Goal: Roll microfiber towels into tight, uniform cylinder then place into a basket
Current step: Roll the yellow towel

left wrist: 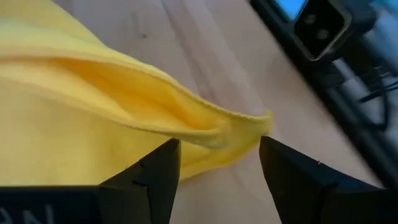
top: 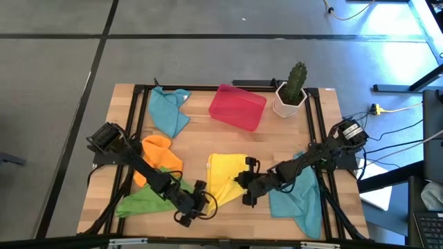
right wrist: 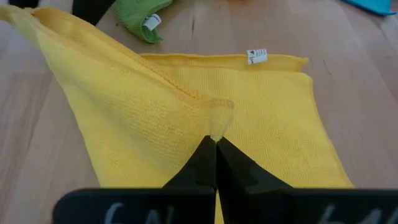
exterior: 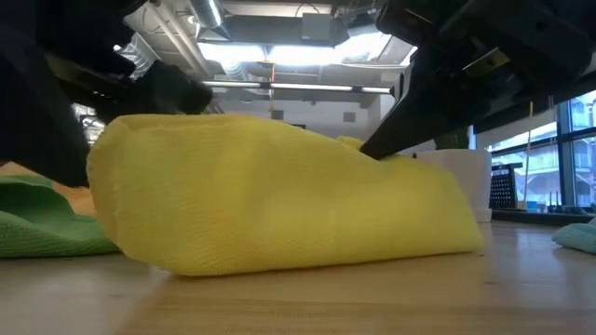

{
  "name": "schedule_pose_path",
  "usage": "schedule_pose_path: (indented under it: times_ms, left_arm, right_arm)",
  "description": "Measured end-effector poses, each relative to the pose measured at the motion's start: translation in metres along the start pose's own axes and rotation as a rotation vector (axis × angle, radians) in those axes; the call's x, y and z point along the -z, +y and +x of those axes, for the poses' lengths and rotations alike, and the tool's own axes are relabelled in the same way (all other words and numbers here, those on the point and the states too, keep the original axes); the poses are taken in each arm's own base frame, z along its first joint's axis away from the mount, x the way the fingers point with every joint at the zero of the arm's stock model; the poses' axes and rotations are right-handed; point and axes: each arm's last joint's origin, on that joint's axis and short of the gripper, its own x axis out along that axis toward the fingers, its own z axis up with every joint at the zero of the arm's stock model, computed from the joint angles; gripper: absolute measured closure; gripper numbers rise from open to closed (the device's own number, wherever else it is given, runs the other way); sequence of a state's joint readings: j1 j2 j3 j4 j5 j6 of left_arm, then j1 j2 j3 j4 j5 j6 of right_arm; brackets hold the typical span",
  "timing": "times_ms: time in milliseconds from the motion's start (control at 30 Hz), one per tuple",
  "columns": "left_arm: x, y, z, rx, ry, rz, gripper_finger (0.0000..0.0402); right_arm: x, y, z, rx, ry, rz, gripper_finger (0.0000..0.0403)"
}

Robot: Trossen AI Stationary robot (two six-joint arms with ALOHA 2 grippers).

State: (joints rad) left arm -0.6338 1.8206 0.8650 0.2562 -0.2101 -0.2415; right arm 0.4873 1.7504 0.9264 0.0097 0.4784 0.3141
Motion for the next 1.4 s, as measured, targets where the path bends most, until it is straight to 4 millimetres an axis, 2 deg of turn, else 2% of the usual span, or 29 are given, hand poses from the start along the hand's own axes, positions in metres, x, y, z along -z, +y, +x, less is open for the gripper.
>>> schedule_pose_path:
  times_ms: [200, 467, 800, 1000, 1233, 1400]
  left_arm:
    - [0.0, -0.003, 0.0, 0.087, 0.018, -0.094, 0.0191]
    - [-0.005, 0.001, 0.0, 0.017, -0.037, -0.235, 0.019]
    - [-0.005, 0.003, 0.001, 0.012, -0.035, -0.237, 0.0203]
    - [-0.004, 0.008, 0.001, -0.003, -0.022, -0.194, 0.0262]
    - [-0.005, 0.011, 0.002, 0.009, -0.016, -0.169, 0.0386]
    - [-0.01, 0.016, -0.001, 0.03, -0.021, -0.169, 0.0398]
  right_arm:
    - [0.0, 0.0, 0.0, 0.0, 0.0, 0.0, 0.0403]
    - [0.0, 0.0, 0.0, 0.0, 0.001, 0.018, 0.0403]
    - [0.0, 0.0, 0.0, 0.001, 0.003, 0.018, 0.0403]
    - [0.002, 0.004, -0.002, -0.007, 0.008, 0.029, 0.0403]
    - [0.01, 0.015, -0.009, -0.026, 0.038, 0.055, 0.0403]
    - [0.013, 0.024, -0.014, -0.048, 0.038, 0.066, 0.0403]
